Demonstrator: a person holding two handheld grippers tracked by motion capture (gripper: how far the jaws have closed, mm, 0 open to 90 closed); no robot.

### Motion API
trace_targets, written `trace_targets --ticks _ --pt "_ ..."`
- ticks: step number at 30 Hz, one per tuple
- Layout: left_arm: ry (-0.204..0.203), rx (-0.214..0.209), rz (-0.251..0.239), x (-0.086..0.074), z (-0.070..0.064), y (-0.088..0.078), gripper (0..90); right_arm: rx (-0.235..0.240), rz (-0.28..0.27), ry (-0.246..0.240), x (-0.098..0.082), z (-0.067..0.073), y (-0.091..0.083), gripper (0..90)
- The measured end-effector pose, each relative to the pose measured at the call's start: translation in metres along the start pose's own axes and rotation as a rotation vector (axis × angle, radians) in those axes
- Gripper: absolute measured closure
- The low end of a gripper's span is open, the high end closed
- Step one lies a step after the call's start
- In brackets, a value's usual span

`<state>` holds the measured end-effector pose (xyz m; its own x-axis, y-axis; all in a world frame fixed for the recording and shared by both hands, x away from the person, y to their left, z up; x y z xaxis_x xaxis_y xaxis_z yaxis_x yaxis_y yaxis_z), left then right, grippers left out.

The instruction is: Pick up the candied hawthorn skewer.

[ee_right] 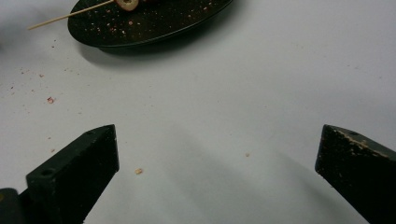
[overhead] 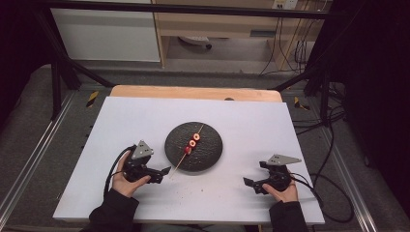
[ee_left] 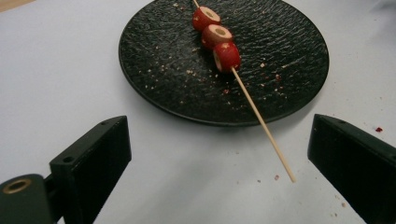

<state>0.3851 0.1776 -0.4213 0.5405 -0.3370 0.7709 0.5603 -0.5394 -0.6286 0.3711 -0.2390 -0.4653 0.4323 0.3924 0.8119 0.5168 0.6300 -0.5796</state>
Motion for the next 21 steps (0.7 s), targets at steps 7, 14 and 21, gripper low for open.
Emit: trace_targets --ticks 7,14,21 --pt "-0.011 0.013 0.024 0.011 -0.007 0.014 8.0 0.000 0.002 0.000 0.000 0.000 0.000 0.5" --pt "-0.020 0.034 0.058 0.018 -0.013 0.029 15.5 -0.001 0.003 -0.004 0.000 0.000 0.001 0.5" --pt "-0.024 0.055 0.090 0.023 -0.022 0.044 33.6 0.001 0.006 0.001 0.000 0.000 0.001 0.6"
Point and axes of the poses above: each handheld gripper's, and its own axes: y roughly forward along the jaws, x roughly out of its top, z roughly to its left, the point moved 2 cm from there along y, roughly forward along the jaws, and after that the axes turned 8 degrees about -y, right-handed, at the moved point
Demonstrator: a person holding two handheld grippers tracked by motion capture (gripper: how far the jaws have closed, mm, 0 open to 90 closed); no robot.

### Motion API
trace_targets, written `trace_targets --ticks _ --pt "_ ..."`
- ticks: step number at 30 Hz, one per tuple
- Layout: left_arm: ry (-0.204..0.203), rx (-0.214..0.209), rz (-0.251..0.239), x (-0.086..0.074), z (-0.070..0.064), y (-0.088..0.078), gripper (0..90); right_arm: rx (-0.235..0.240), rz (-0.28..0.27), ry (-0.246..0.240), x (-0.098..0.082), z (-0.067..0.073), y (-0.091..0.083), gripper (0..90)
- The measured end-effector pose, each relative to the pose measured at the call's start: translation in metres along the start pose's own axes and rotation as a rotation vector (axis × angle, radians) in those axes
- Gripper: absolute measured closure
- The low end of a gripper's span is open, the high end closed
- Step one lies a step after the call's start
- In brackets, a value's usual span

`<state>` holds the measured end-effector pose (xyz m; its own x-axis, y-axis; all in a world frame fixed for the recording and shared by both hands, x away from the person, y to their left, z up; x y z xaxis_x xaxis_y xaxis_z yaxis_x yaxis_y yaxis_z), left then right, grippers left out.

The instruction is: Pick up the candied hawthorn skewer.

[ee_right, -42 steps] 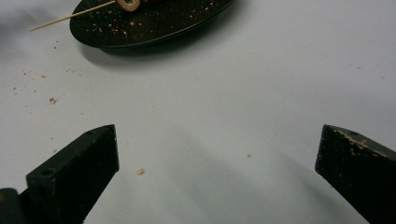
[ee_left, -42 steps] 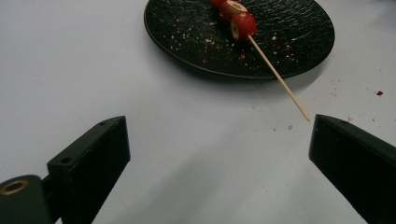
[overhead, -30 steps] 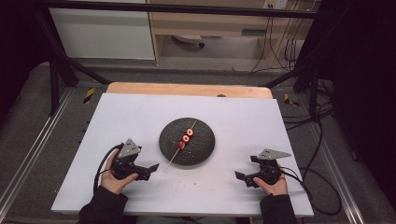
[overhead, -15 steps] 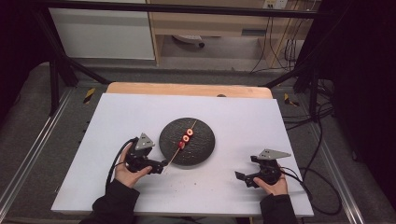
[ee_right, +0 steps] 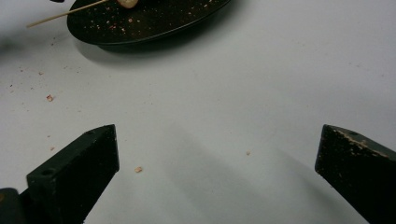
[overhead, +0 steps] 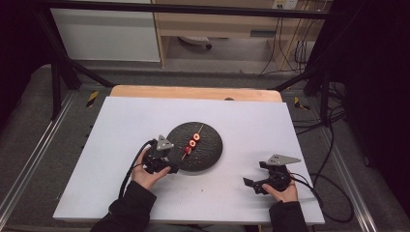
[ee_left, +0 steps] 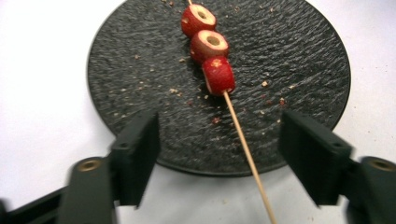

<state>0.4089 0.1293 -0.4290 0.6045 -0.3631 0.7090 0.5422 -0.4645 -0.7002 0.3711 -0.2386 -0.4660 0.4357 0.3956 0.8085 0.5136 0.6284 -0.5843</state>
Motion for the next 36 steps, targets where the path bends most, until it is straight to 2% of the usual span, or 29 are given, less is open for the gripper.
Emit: trace_targets --ticks 8,9,14,21,26,30,36 --pt "0.007 0.038 0.046 0.001 -0.010 0.015 57.5 0.001 -0.003 0.001 0.000 0.000 0.000 0.7" --pt "0.003 0.043 0.053 0.001 -0.010 0.017 57.5 0.001 -0.003 0.001 0.000 0.000 0.000 0.7" --pt "-0.017 0.051 0.072 0.002 -0.012 0.023 70.2 0.001 -0.004 0.002 0.001 0.000 -0.001 0.8" --pt "-0.039 0.058 0.075 0.003 -0.016 0.026 81.1 0.003 -0.005 0.006 0.000 0.000 -0.001 0.8" --pt "-0.059 0.073 0.065 0.003 -0.018 0.026 85.1 0.002 -0.004 0.003 0.000 0.000 -0.001 0.8" --pt "-0.081 0.063 0.051 0.002 -0.017 0.026 87.7 0.002 -0.004 0.004 0.000 0.000 -0.001 0.8" --pt "-0.093 0.042 0.016 -0.001 -0.014 0.022 88.2 0.004 -0.006 0.006 0.000 0.000 0.000 0.8"
Point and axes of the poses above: each handheld gripper's, and its own axes: y roughly forward along the jaws, x roughly out of its top, z roughly to its left, the point moved 2 cm from there along y, roughly forward along the jaws, and after that the axes turned 8 degrees about -y, right-handed, at the moved point
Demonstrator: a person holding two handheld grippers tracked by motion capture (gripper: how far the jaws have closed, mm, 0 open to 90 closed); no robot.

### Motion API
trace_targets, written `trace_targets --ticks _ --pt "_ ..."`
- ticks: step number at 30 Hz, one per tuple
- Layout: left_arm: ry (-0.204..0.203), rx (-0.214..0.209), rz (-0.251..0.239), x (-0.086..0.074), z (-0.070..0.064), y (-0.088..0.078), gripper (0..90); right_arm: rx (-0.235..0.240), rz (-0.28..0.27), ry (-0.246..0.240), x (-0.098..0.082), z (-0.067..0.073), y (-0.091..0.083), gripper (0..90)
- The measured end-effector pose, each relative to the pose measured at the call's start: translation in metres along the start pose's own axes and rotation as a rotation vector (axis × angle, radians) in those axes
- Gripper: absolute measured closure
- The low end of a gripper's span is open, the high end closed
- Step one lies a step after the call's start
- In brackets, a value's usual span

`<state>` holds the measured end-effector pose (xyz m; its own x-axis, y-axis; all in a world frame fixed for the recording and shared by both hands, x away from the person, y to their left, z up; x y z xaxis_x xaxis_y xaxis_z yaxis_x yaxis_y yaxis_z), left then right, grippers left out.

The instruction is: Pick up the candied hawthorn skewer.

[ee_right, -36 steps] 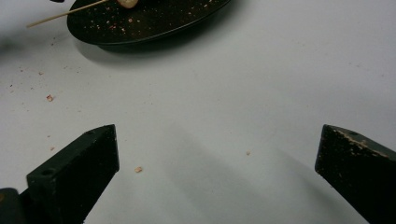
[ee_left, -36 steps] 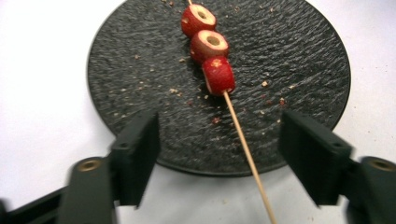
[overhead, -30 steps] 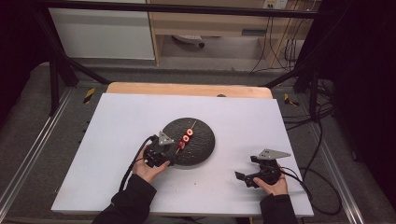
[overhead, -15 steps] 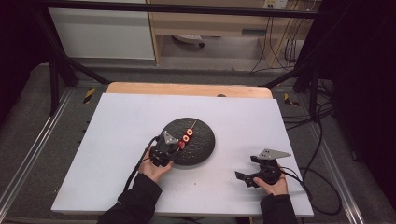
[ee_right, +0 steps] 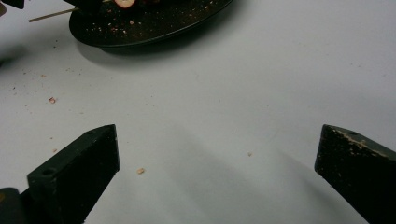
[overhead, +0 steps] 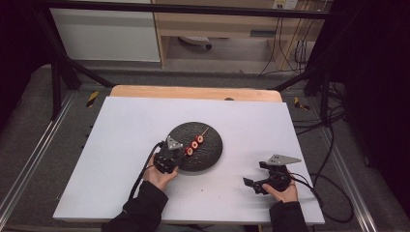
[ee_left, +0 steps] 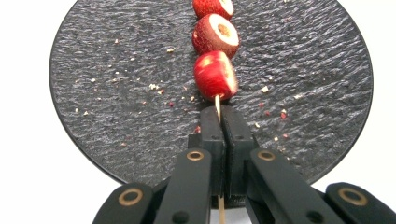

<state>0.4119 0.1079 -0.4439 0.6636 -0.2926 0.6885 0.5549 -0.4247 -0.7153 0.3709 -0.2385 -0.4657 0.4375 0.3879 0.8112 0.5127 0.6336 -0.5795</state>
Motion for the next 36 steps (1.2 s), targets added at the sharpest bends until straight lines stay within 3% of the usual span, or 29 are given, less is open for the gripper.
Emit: trace_targets --ticks 18,26,36 --pt "0.000 -0.071 -0.133 -0.008 0.011 -0.035 88.4 -0.006 0.004 0.007 0.000 0.000 0.000 0.8" --pt "0.010 -0.124 -0.169 -0.022 0.017 -0.049 88.3 -0.004 -0.005 0.018 0.000 0.001 0.000 0.8" --pt "0.019 -0.139 -0.202 -0.042 0.028 -0.066 88.3 0.000 -0.007 0.016 0.000 0.001 0.001 0.8"
Point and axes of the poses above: each handheld gripper's, and its own axes: y roughly forward along the jaws, x roughly out of its top, z roughly to its left, the point moved 2 cm from there along y, roughly forward along the jaws, and after that the axes turned 8 degrees about -y, right-handed, at the moved point
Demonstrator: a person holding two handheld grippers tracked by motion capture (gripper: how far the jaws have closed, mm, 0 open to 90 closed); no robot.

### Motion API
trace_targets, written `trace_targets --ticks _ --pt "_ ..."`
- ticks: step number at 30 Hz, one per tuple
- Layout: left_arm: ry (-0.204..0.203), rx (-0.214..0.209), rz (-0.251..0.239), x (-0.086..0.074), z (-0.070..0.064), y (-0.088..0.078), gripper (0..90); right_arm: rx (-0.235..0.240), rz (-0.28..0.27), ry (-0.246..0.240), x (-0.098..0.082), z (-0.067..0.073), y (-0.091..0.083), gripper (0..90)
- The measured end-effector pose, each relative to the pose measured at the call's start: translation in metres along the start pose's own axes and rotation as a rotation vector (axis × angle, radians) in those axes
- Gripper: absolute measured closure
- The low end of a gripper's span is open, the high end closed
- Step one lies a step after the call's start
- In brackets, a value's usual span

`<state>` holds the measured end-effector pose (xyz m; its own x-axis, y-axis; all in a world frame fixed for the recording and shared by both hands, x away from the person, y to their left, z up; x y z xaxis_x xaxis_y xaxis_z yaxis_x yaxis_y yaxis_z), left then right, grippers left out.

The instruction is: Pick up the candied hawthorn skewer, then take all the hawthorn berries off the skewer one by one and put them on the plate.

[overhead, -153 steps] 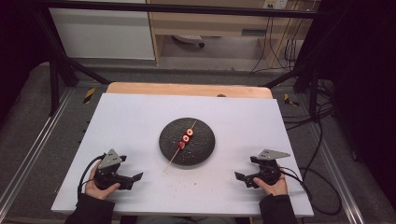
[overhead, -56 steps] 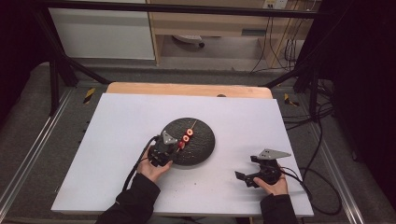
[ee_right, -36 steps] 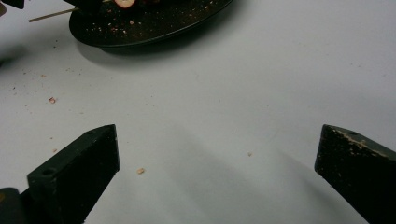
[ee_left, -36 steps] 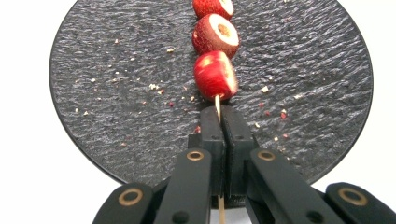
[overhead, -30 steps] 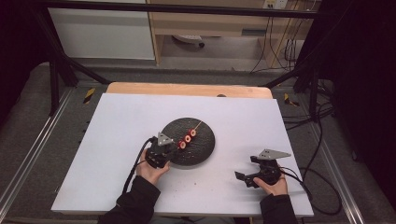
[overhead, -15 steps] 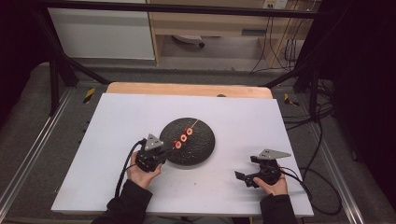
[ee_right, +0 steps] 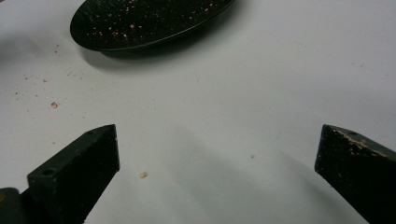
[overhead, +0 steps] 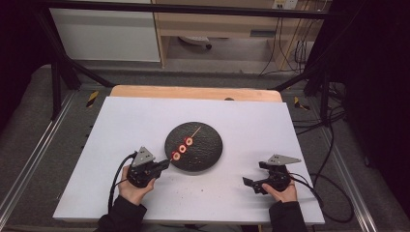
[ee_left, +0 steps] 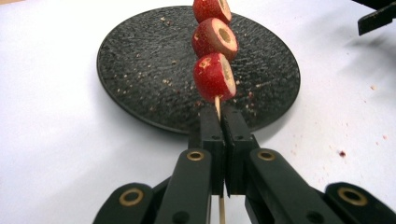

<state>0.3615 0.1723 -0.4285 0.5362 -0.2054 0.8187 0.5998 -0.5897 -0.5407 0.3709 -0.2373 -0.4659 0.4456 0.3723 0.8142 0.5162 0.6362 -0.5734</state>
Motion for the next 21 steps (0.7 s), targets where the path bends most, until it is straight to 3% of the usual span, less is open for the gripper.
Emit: trace_targets --ticks 11,21 --pt "-0.002 -0.022 -0.029 -0.020 0.010 -0.018 88.3 0.012 -0.015 0.000 0.005 0.007 0.003 0.5" --pt "-0.005 -0.040 -0.033 -0.028 0.011 -0.021 88.3 0.033 -0.035 0.003 0.015 0.019 0.010 0.5"
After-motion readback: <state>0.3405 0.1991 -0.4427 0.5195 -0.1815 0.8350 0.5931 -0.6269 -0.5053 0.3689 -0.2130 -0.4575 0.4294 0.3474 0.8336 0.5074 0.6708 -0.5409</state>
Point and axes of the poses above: each handheld gripper's, and its own axes: y roughly forward along the jaws, x roughly out of its top, z roughly to its left, the point moved 2 cm from there along y, roughly forward along the jaws, and after that the axes turned 8 degrees about -y, right-handed, at the moved point
